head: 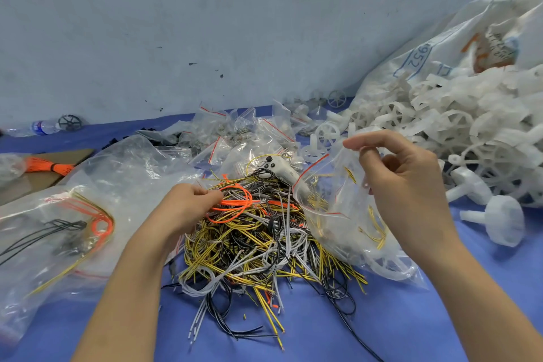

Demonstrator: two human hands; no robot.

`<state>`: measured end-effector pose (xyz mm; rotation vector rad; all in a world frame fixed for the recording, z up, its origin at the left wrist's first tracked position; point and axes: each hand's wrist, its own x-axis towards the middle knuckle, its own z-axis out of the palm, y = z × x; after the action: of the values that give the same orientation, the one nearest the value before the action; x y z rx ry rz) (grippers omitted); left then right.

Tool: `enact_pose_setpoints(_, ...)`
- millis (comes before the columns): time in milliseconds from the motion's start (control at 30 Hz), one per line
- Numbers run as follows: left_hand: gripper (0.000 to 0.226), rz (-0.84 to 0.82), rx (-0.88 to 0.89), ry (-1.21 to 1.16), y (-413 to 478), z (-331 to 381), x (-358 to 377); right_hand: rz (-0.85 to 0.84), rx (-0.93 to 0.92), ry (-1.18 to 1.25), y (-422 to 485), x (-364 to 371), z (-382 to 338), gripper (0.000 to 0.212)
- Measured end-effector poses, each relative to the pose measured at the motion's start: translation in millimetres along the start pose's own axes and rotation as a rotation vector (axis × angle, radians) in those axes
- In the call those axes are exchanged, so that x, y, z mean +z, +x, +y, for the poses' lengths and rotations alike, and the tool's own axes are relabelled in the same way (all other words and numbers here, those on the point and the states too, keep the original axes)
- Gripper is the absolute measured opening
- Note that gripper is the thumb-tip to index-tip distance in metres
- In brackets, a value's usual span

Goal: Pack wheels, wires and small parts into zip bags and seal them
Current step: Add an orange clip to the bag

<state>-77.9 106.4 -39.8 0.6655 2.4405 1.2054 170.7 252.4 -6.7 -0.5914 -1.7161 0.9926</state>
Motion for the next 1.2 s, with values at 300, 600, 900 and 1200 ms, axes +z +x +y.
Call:
enact_pose_setpoints(300,0.014,0.273,0.33,0.143,-19.0,17.4,-37.5,-0.002,0.001,0.003,-0.1,-1.3,-0.1,0.036)
enact_pose_setpoints(600,0.011,0.192,0.486,-0.252,-46.1,41.4,-35.6,-0.004,0.002,0.009,0.3,-3.0,1.2,0.037)
enact_pose_setpoints(900,0.024,-0.235,0.34,-0.595,-58.1,62.4,2.9,-0.008,0.002,-0.001,-0.8,-3.0,0.8,0.036)
enact_pose_setpoints(1200,0.016,-0.268,0.236,-0.41,-61.6,77.0,41.1,-0.036,-0.007,-0.024,-2.3,-3.6,-0.5,0.034)
